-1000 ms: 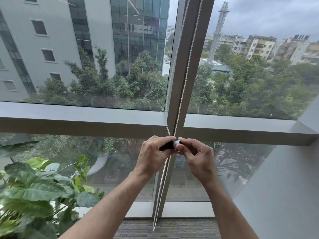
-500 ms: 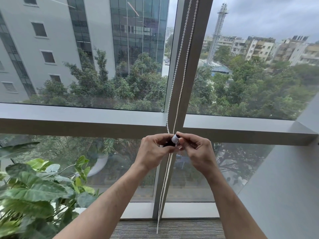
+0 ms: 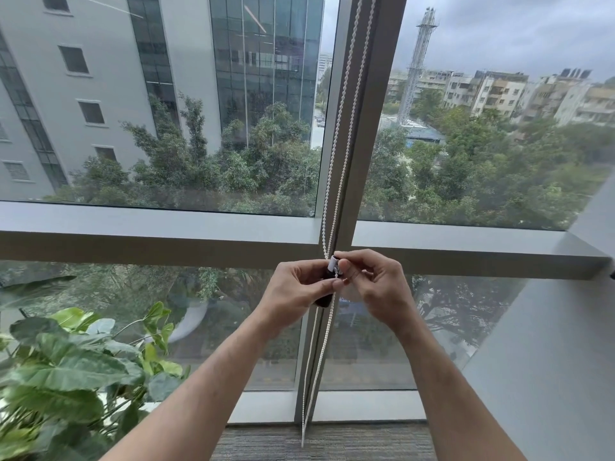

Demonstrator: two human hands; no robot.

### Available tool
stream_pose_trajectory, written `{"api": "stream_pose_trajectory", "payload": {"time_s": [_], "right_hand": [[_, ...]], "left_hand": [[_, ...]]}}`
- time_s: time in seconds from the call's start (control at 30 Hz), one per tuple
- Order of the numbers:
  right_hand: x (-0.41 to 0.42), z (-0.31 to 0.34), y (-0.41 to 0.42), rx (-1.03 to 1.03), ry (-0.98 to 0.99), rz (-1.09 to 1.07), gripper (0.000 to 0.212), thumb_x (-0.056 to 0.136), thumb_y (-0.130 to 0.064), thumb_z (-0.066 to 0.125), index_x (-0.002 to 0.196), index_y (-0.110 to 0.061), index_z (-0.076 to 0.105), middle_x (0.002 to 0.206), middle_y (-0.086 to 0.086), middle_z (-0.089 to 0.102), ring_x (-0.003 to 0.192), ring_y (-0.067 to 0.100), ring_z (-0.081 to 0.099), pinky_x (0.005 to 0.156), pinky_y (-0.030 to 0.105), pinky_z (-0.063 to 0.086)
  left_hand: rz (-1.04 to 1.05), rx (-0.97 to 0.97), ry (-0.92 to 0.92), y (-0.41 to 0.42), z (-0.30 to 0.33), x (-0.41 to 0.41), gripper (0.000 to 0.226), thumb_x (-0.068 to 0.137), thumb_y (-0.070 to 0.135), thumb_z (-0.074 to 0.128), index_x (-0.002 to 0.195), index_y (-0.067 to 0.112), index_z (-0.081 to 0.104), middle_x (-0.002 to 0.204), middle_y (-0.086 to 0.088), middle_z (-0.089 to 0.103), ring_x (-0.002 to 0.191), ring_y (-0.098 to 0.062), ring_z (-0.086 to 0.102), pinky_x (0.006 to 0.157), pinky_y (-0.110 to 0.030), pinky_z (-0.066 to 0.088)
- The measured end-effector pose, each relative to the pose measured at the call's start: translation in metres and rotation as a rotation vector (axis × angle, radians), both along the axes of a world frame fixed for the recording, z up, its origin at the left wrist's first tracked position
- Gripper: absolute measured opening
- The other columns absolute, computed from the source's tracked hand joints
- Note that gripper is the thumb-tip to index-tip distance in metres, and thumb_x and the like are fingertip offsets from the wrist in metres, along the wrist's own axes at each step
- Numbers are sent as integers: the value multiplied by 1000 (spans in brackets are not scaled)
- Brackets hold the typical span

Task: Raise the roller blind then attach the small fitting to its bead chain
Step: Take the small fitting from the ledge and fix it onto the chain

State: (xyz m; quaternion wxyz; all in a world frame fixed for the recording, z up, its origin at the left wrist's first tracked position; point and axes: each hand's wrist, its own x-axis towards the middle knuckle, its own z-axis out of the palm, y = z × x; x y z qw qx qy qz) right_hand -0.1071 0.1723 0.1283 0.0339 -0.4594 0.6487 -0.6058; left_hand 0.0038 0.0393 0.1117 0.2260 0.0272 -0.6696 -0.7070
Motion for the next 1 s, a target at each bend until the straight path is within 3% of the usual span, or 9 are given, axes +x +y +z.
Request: {"api": "stream_pose_trajectory", "payload": {"time_s": [0.13,0.3,0.57,0.73,0.9,1.0], "right_hand": [[0,5,-1,13,8,57,22,90,-12,72,99,-32,76,90,-7,77,81,7,73,71,20,56],[0,5,-4,-11,11,82,19,89,-19,71,100,-33,77,93,-1,77,82,17,74,75,32,60],[7,2,-9,-9,39,94,20,89,-23,70,101,-37,77,94,-5,75,83,17,73,76,36,60],[6,0,-9,-33,67,90,21,90,-14,69,102,-29,77,94,-9,73,81,13,71,72,27,57],[5,-1,-10,-49,93,61,20,90,-17,71,104,-29,77,97,0,75,85,20,73,78,42,61],[1,2,-9,-26,96,73,19,89,-14,71,105,-22,78,97,2,75,87,21,73,79,44,61]], "left_hand": [[-26,27,-1,-2,-2,6,27,84,9,74,111,14,76,93,2,78,77,-4,67,68,-29,60],[-38,66,-14,-5,-2,11,35,81,18,75,115,10,74,98,-2,79,79,-4,68,66,-30,59],[-62,94,-12,-11,-4,19,35,83,19,74,117,11,73,105,-9,77,87,-11,70,68,-33,59],[-80,99,-12,-10,-5,22,34,84,20,74,117,14,73,104,-5,78,85,-10,69,69,-34,59],[-77,133,-18,-10,-5,20,38,81,24,77,117,14,73,109,-10,76,92,-21,66,78,-44,59],[-82,134,-22,-10,-4,19,37,82,22,76,118,14,73,107,-8,76,92,-21,66,80,-47,59]]}}
